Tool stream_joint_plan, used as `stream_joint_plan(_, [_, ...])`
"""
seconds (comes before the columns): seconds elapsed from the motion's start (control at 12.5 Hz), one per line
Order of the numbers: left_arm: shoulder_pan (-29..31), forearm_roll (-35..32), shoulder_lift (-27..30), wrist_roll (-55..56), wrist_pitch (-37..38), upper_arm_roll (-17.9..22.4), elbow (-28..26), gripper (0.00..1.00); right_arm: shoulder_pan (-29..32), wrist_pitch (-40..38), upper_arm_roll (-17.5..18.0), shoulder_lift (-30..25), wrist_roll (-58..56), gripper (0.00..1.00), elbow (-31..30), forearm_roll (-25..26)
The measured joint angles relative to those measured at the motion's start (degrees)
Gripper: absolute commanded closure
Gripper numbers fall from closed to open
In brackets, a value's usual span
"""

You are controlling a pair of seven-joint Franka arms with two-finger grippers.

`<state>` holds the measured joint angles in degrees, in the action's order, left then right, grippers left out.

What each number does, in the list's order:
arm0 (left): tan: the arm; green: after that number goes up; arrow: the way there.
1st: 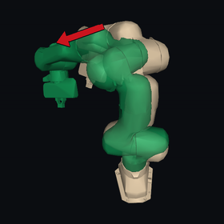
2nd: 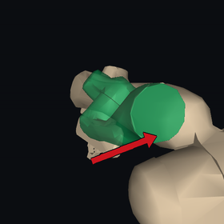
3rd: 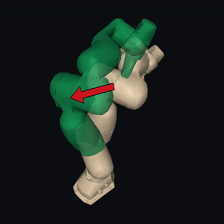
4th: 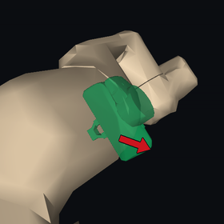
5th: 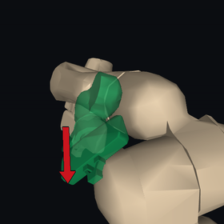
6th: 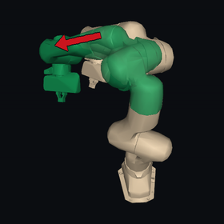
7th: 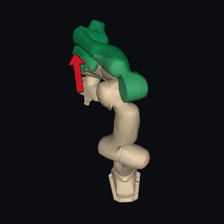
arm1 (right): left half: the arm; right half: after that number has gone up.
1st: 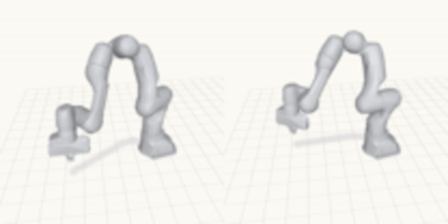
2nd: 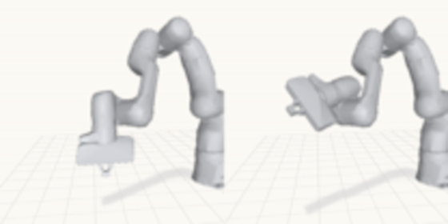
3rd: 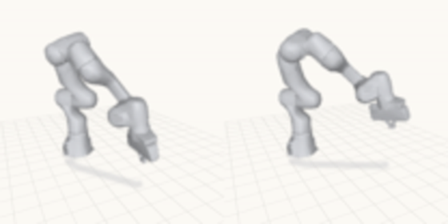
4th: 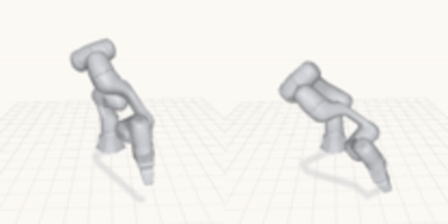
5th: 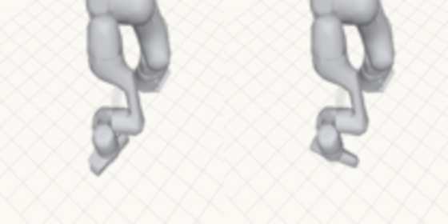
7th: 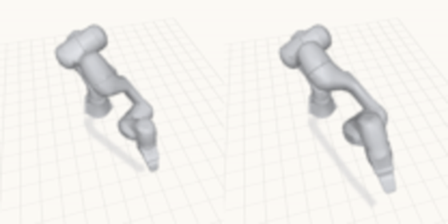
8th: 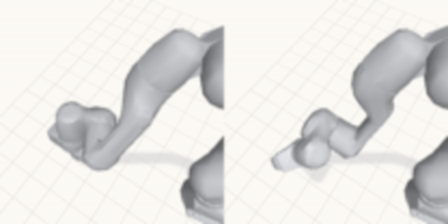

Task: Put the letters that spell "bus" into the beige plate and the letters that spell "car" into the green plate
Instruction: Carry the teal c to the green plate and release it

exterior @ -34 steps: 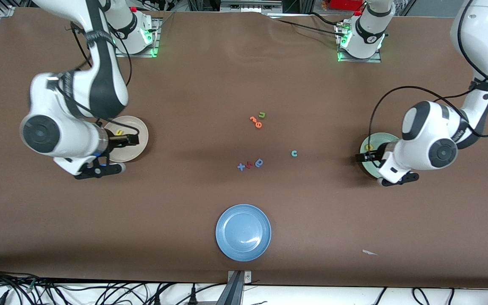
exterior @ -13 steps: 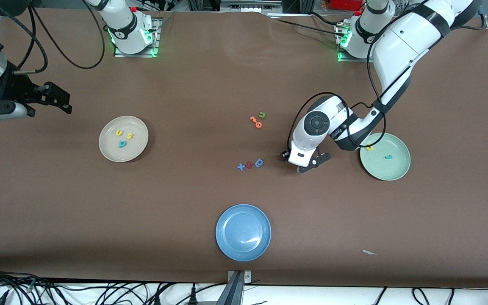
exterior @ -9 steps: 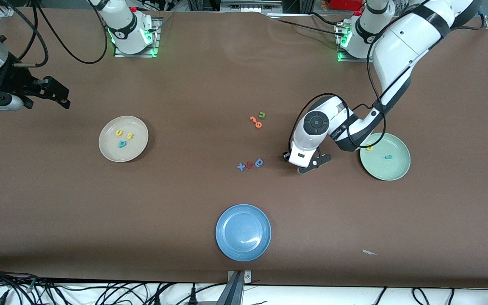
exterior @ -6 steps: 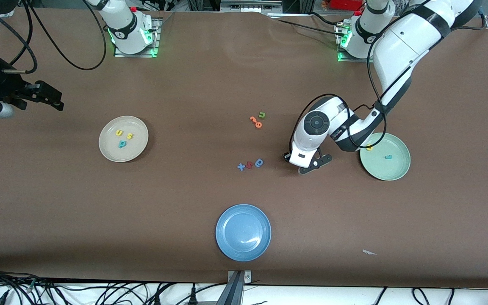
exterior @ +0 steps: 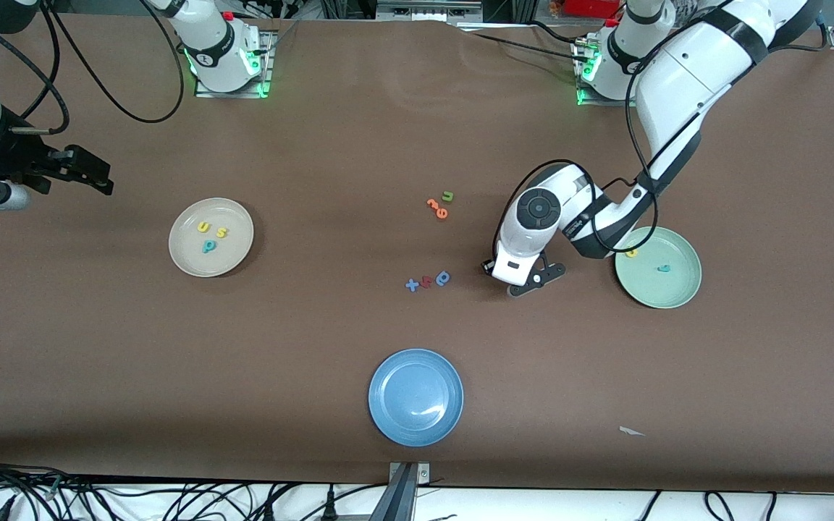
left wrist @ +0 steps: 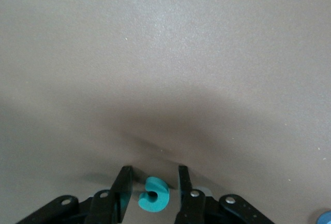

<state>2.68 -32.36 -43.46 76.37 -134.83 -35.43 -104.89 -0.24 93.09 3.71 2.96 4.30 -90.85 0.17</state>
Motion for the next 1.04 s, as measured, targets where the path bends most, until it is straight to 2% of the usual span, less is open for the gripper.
stream_joint_plan(0.08, [-0.1,0.0,0.0,0.0,0.0,0.0,0.0,0.59,0.0,0.2,-0.2,0.0,0.0,0.00,-0.1,0.0])
stream_joint_plan(0.32, [-0.3,0.0,0.0,0.1,0.0,0.0,0.1,0.76,0.1,-0.8,-3.9,-0.7,-1.5,0.00,-0.3,-1.6])
stream_joint_plan(0.48, [-0.5,0.0,0.0,0.2,0.0,0.0,0.1,0.87,-0.2,-0.7,-3.9,-0.9,-2.0,0.00,-0.3,-1.8])
stream_joint_plan(1.04, [0.4,0.0,0.2,0.2,0.1,0.1,0.7,0.91,-1.0,-0.7,-3.6,-1.1,-2.0,0.00,-0.3,-1.8])
